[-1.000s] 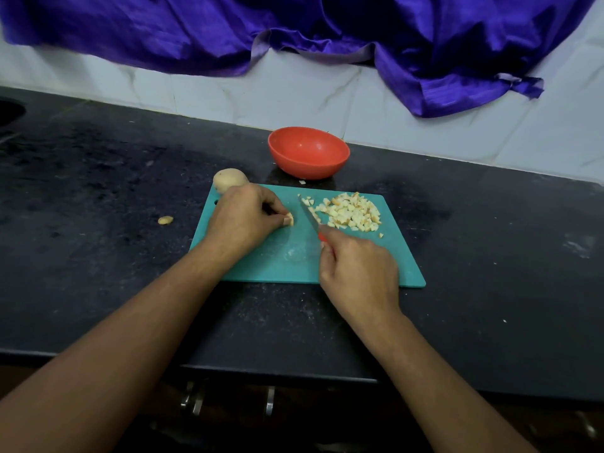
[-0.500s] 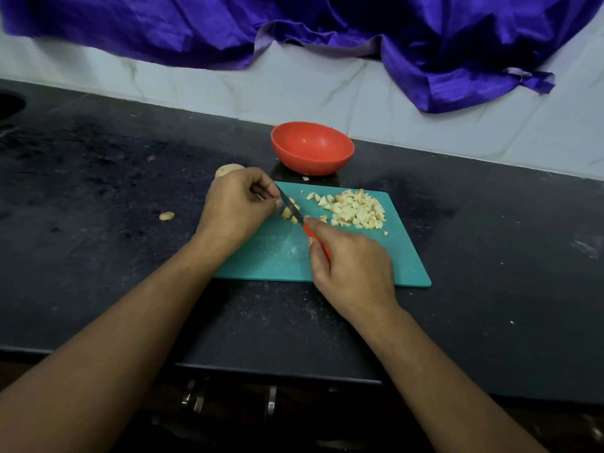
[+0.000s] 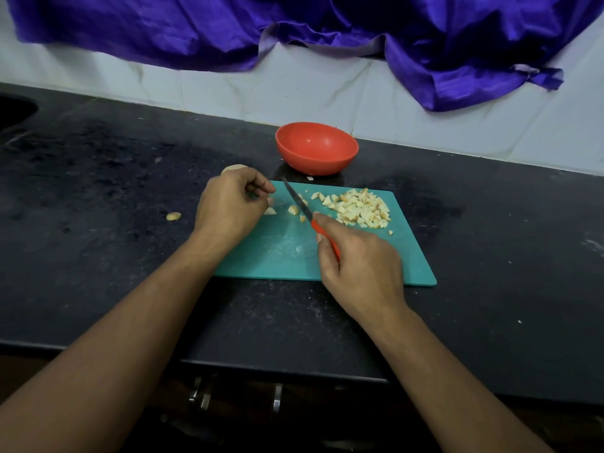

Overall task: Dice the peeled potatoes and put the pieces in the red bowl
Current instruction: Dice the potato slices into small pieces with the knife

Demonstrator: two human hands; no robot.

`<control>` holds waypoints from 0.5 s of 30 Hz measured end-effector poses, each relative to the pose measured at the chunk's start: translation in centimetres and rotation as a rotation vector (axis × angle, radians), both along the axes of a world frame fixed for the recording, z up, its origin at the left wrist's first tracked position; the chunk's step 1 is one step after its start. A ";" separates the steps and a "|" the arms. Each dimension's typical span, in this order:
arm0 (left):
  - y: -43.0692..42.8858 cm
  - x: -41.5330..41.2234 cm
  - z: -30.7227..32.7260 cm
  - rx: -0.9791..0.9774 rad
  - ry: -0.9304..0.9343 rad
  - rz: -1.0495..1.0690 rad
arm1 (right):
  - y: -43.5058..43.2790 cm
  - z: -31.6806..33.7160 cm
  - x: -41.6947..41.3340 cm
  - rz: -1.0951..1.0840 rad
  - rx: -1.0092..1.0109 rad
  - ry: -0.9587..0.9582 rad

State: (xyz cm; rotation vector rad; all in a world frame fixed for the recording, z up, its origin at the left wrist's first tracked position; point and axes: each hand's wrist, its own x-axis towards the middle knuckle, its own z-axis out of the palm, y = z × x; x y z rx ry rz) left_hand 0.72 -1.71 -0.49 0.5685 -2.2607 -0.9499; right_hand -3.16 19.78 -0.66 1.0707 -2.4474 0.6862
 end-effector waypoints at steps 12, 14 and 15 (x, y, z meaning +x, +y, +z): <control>2.4 -1.4 0.2 -0.386 -0.163 -0.094 | 0.2 -0.1 -0.7 -0.120 -0.124 -0.138; 2.8 -1.7 0.3 -0.420 -0.183 -0.124 | 0.2 -0.3 -1.0 -0.132 -0.153 -0.161; 3.0 -1.9 0.4 -0.433 -0.187 -0.146 | 0.2 -0.4 -1.1 -0.137 -0.158 -0.169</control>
